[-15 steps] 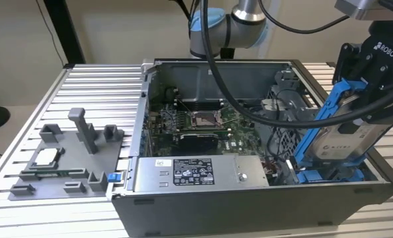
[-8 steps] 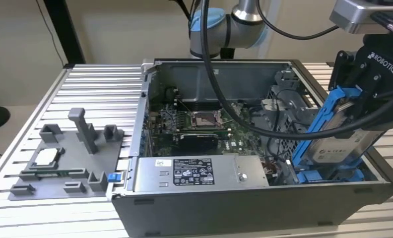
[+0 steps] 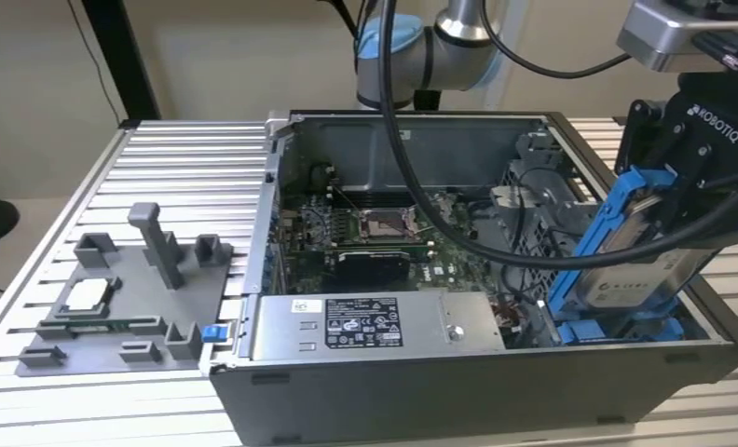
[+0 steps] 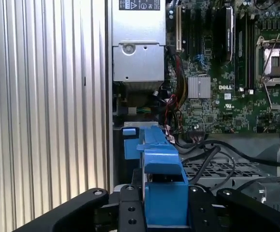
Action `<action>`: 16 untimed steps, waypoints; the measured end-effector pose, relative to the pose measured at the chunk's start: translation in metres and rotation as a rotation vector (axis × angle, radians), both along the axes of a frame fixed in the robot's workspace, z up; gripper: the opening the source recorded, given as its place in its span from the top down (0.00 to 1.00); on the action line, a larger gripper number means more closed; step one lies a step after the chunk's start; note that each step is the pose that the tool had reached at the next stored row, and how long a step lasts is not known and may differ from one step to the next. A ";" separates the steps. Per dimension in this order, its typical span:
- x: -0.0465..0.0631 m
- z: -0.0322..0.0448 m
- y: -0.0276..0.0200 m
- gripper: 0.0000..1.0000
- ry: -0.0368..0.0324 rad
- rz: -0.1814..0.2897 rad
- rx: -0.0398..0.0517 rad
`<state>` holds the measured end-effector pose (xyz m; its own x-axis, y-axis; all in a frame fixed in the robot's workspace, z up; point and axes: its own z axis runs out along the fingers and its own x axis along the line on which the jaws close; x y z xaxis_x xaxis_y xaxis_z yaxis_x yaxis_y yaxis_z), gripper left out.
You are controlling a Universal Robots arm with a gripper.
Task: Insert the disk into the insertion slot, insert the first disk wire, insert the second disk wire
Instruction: 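Insert the disk into the insertion slot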
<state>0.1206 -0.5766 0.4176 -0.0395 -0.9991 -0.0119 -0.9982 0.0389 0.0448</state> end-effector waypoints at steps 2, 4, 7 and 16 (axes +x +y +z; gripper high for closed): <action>0.001 -0.0004 0.0005 1.00 -0.0007 0.002 -0.0001; 0.001 -0.0011 0.0010 1.00 -0.0011 0.003 -0.0001; 0.002 -0.0027 0.0024 1.00 -0.0012 0.004 -0.0001; 0.003 -0.0084 0.0054 1.00 -0.0015 0.008 0.0001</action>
